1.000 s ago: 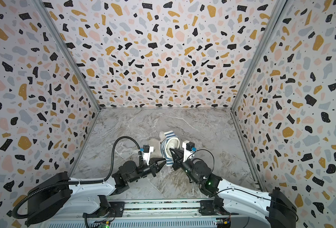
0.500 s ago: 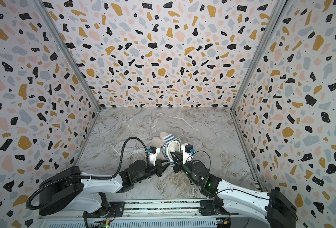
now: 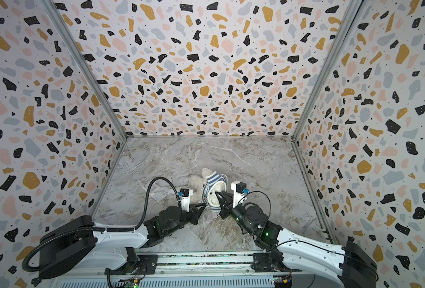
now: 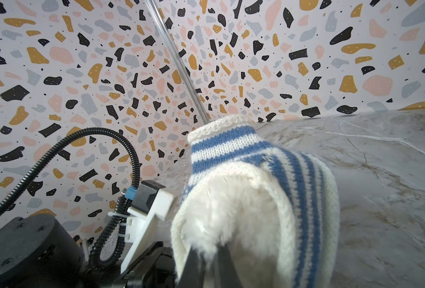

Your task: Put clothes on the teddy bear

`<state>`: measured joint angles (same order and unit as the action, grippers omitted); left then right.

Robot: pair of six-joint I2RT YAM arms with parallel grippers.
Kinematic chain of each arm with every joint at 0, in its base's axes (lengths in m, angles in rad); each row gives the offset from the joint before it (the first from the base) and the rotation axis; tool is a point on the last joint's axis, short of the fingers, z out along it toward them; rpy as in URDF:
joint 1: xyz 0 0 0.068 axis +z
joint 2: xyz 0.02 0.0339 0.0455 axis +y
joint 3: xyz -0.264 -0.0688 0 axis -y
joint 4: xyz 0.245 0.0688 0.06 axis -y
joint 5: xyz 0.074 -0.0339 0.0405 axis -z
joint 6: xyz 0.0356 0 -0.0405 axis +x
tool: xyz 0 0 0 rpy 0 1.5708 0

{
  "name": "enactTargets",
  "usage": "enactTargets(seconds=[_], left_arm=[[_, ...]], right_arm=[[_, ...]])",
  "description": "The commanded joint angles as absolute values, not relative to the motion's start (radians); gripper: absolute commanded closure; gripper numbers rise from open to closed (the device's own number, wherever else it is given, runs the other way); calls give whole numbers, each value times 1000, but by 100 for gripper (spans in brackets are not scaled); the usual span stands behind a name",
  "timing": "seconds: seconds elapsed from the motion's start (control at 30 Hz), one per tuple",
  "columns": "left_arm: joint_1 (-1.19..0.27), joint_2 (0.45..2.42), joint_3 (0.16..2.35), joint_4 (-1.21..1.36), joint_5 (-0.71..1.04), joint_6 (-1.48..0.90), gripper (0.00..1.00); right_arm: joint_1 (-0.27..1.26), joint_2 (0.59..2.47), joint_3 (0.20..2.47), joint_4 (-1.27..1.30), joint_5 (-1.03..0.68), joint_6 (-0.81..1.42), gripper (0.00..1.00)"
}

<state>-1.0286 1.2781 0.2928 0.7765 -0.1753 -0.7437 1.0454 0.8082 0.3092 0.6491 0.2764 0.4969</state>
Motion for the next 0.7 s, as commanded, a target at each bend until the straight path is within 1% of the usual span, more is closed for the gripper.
enactTargets(seconds=[0.0,0.1,0.17,0.3,0.4,0.5,0.67], left_arm=[[-1017,1251,275,670,-302,-704,100],[-983,1244,282,650,-325,-700,100],[-964,1234,282,640,-342,-699,100],[-928,1172,261,615,-372,-697,100],[-919,1099,243,606,-374,-668,100],[-919,1060,247,625,-313,-628,100],[-922,1065,259,726,-149,-594,100]], right_arm=[[1046,762,345,746,273,520,100],[1042,754,358,735,236,542,100],[1018,750,375,711,166,564,100],[906,716,396,631,-18,632,100],[860,704,441,519,-93,607,100],[831,752,500,424,-165,552,100],[830,865,581,324,-230,458,100]])
